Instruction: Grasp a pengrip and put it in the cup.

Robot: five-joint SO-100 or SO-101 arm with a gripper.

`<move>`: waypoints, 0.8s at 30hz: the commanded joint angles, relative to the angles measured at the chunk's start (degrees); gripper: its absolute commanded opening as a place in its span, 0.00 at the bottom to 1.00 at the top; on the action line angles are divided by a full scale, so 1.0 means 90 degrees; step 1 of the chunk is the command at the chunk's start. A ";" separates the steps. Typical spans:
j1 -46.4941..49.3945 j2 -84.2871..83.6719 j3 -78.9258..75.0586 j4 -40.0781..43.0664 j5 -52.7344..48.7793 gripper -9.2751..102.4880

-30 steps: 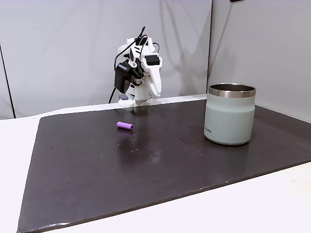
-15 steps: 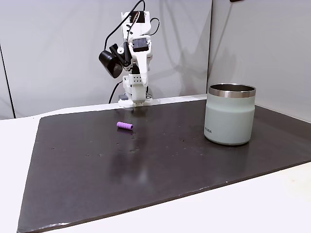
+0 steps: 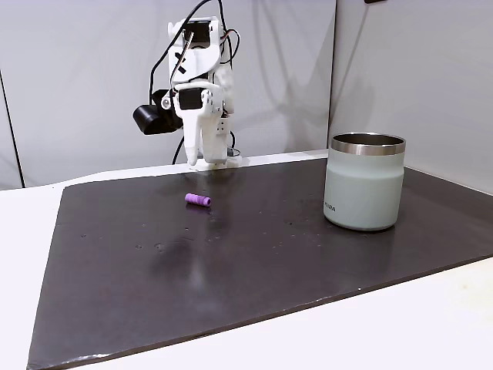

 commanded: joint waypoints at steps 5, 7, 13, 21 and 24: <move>0.0244 -0.1182 -0.0918 0.0176 0.0078 0.32; 0.0293 -0.1504 -0.0996 0.0166 0.0000 0.32; 0.0381 -0.2383 -0.1211 0.0029 -0.0146 0.32; 0.0352 -0.3135 -0.1396 -0.0127 -0.0264 0.30; 0.0352 -0.3223 -0.1436 -0.0127 -0.0264 0.23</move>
